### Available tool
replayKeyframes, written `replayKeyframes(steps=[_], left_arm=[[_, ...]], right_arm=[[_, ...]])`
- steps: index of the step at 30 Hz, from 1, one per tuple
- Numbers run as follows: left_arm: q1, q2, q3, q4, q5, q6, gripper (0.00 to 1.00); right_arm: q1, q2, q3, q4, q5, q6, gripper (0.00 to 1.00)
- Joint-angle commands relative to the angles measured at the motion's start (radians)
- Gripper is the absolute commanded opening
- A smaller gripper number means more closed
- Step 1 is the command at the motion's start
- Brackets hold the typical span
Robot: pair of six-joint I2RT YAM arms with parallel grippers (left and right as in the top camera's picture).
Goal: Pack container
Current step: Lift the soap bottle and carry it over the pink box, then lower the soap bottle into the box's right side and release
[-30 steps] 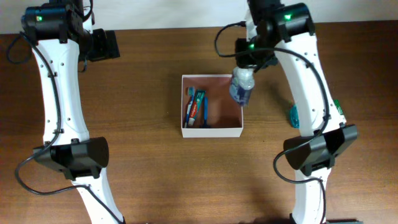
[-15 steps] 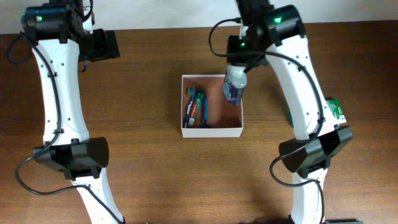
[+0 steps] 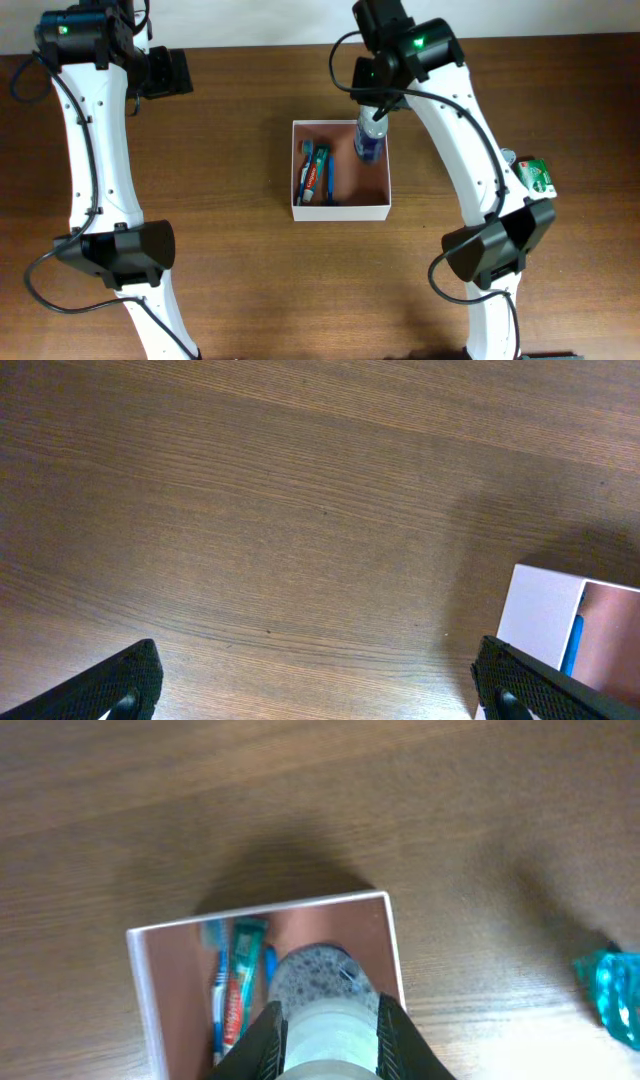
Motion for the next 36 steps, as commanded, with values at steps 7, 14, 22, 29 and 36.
replayKeyframes(steps=[7, 14, 22, 29, 36], left_arm=[[0.003, 0.008, 0.005, 0.001, -0.007, 0.012, 1.00], [0.003, 0.008, 0.005, 0.001, -0.007, 0.012, 1.00], [0.003, 0.008, 0.005, 0.001, -0.007, 0.012, 1.00], [0.003, 0.008, 0.005, 0.001, -0.007, 0.012, 1.00], [0.003, 0.008, 0.005, 0.001, -0.007, 0.012, 1.00]], right_arm=[[0.003, -0.037, -0.055, 0.043, 0.058, 0.052, 0.22], [0.003, -0.035, -0.055, 0.075, 0.059, 0.062, 0.22], [0.003, -0.034, -0.157, 0.154, 0.062, 0.061, 0.22], [0.003, -0.034, -0.191, 0.175, 0.155, 0.042, 0.23], [0.003, -0.034, -0.193, 0.183, 0.155, 0.035, 0.27]])
